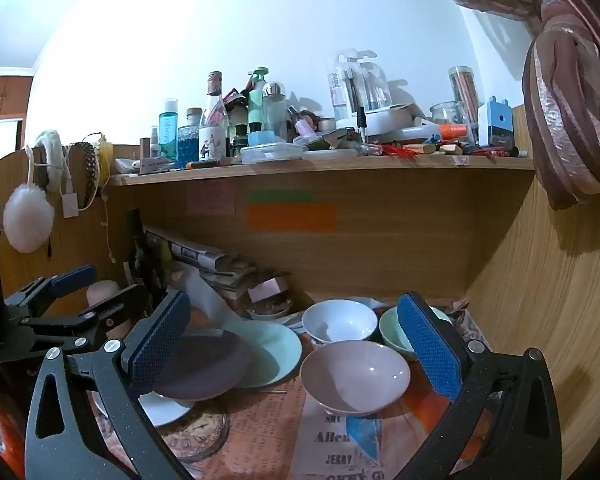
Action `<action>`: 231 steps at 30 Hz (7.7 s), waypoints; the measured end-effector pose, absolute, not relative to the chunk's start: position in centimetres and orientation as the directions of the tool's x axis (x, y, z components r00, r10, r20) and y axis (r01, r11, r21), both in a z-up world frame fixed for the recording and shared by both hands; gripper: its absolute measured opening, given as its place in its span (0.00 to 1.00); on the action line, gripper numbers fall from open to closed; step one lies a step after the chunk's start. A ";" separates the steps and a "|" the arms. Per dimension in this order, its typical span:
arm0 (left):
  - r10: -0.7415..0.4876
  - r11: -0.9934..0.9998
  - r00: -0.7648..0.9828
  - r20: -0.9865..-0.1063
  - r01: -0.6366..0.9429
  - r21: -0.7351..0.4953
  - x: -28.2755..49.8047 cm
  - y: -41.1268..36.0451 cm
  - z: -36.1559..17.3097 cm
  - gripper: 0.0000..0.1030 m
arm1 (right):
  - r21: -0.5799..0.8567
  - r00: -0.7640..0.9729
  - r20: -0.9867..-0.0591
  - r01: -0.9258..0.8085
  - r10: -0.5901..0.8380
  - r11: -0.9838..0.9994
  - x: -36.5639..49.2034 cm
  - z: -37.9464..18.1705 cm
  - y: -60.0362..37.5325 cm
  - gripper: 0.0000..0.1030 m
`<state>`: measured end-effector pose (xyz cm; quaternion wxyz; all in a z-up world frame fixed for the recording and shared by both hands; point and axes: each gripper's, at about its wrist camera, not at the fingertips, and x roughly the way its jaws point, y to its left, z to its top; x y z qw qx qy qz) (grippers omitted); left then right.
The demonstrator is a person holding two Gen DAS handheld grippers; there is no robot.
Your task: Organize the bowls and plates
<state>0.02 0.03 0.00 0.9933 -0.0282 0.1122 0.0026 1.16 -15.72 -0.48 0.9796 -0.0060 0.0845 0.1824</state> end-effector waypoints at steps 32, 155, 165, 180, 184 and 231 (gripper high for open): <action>0.018 0.999 0.979 -0.202 -0.023 -0.023 -0.1 -0.3 0.0 1.00 | 0.056 0.913 -0.178 -0.363 0.368 0.930 2.0 -1.0 -15.6 1.00; -0.126 0.982 0.550 -0.825 -0.046 -0.181 17.9 18.5 -16.0 0.30 | 0.288 0.494 -0.713 -0.440 0.498 0.850 19.0 -17.0 -2.2 0.30; -0.080 0.991 0.558 -0.826 -0.049 -0.128 17.3 17.9 -15.8 0.28 | 0.276 0.509 -0.702 -0.450 0.498 0.849 18.6 -16.7 -2.3 0.26; -0.100 0.989 0.631 -0.769 -0.019 -0.144 15.4 16.8 -12.9 0.01 | 0.293 0.487 -0.691 -0.488 0.535 0.822 18.0 -16.3 -1.7 0.15; -0.054 0.988 0.619 -0.784 -0.078 -0.129 14.5 18.7 -13.1 0.10 | 0.286 0.490 -0.690 -0.491 0.532 0.823 18.0 -16.3 -1.5 0.15; -0.149 0.982 0.567 -0.810 -0.010 -0.187 13.0 14.5 -15.9 0.30 | 0.396 0.493 -0.665 -0.405 0.561 0.824 17.4 -16.6 -7.1 0.16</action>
